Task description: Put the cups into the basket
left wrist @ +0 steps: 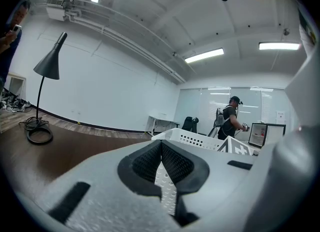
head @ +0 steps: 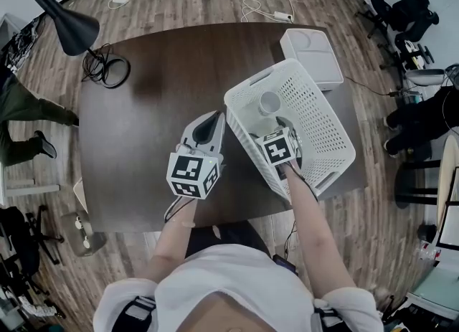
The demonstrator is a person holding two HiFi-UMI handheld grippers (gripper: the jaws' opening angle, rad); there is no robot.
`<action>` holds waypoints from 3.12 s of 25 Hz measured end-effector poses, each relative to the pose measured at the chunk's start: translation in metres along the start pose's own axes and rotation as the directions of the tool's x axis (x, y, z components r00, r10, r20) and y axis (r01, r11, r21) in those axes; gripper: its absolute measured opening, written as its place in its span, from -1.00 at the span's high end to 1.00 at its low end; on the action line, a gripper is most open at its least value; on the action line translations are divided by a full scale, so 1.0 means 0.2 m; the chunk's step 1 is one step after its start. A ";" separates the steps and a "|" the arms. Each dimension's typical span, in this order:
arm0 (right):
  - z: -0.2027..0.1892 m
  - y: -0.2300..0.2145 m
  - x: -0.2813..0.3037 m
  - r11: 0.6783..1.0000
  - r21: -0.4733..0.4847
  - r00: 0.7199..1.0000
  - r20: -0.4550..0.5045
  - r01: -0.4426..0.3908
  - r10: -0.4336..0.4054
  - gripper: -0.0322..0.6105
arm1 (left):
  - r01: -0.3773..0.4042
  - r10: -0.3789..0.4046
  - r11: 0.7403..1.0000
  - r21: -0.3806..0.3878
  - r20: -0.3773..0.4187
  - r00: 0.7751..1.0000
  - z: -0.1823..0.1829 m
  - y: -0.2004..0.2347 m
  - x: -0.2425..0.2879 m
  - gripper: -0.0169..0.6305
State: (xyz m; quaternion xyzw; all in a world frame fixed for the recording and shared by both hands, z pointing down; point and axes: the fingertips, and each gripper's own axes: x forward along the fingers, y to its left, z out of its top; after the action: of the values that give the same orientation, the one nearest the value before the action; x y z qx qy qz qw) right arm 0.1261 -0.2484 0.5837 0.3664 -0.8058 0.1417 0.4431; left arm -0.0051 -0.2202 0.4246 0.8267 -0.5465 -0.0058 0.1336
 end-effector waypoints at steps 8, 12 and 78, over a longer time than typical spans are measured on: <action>0.04 0.00 -0.06 0.998 -0.067 1.000 0.024 0.011 -0.009 -0.48 | 0.005 -0.005 1.000 0.009 0.005 1.000 0.02 0.00 -0.01 0.92; 0.05 -0.01 -0.10 0.998 -0.069 0.999 0.046 0.009 -0.006 -0.48 | 0.012 -0.012 1.000 0.020 0.008 1.000 0.05 -0.02 -0.02 0.91; 0.97 0.79 -1.00 0.988 0.129 0.613 0.788 -0.087 -0.049 0.86 | -0.149 0.140 0.987 0.060 0.137 0.981 0.39 0.18 -0.56 0.92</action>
State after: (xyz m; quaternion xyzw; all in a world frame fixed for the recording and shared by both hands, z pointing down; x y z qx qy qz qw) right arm -0.0389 -0.1539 0.3254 0.4160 -0.9087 0.0325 0.0124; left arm -0.0944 -0.1484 0.3412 0.7868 -0.6126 -0.0317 0.0682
